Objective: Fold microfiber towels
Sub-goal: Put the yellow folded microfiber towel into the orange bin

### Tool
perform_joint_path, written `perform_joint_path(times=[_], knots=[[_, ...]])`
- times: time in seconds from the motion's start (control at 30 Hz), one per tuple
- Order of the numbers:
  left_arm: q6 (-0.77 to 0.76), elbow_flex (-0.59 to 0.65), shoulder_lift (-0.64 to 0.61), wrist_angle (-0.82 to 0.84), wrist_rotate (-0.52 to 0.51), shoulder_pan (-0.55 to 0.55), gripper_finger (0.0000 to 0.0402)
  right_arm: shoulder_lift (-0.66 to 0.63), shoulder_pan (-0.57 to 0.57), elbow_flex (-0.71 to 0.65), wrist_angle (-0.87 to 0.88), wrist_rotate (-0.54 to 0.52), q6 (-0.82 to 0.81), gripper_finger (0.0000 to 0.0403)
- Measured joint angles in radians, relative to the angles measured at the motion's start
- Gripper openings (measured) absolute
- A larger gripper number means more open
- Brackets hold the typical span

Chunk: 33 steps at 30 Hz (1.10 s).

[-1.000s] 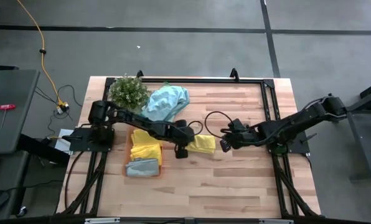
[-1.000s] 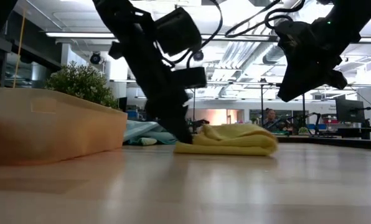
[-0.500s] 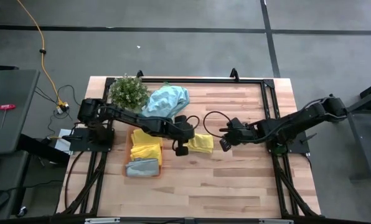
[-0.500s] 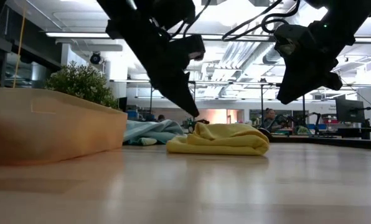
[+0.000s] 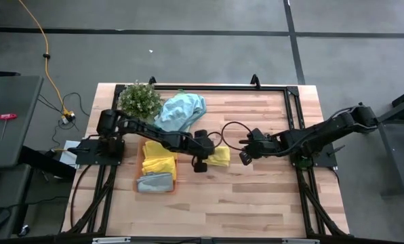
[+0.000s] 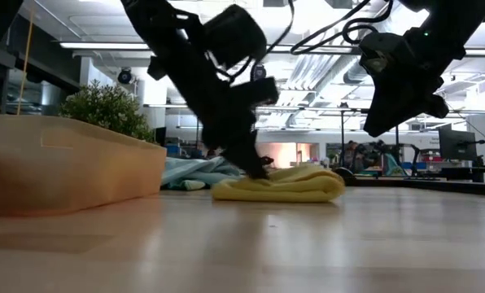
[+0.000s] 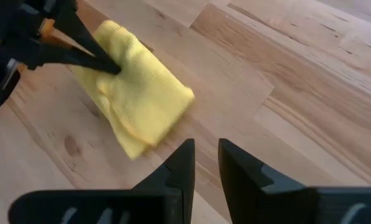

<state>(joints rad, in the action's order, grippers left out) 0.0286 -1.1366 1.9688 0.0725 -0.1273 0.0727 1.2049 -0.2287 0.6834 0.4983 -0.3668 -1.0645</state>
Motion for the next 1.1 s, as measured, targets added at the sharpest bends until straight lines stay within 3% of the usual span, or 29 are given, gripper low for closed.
perform_joint_path(times=[0.17,0.4,0.57,0.8,0.97,1.1], knots=[[-0.023,-0.001,-0.003,0.132,-0.02,0.0,0.0,0.0,0.0,0.0,0.003,0.0,0.0,0.0064],[-0.039,0.0,-0.021,0.173,-0.048,-0.004,0.0,0.0,0.0,0.0,0.004,0.011,0.019,0.0064],[-0.051,0.0,-0.105,0.227,-0.048,-0.003,0.0,0.0,0.044,0.0,-0.099,0.15,0.106,0.0072],[-0.084,0.001,-0.275,0.376,-0.03,-0.003,0.0,0.013,0.172,0.0,-0.259,0.265,0.36,0.0157],[-0.176,0.001,-0.439,0.339,0.048,-0.041,0.0,0.099,0.268,0.001,-0.381,0.376,0.557,0.0237],[-0.243,-0.001,-0.576,0.278,0.142,-0.094,0.0,0.197,0.332,0.001,-0.487,0.436,0.709,0.027]])
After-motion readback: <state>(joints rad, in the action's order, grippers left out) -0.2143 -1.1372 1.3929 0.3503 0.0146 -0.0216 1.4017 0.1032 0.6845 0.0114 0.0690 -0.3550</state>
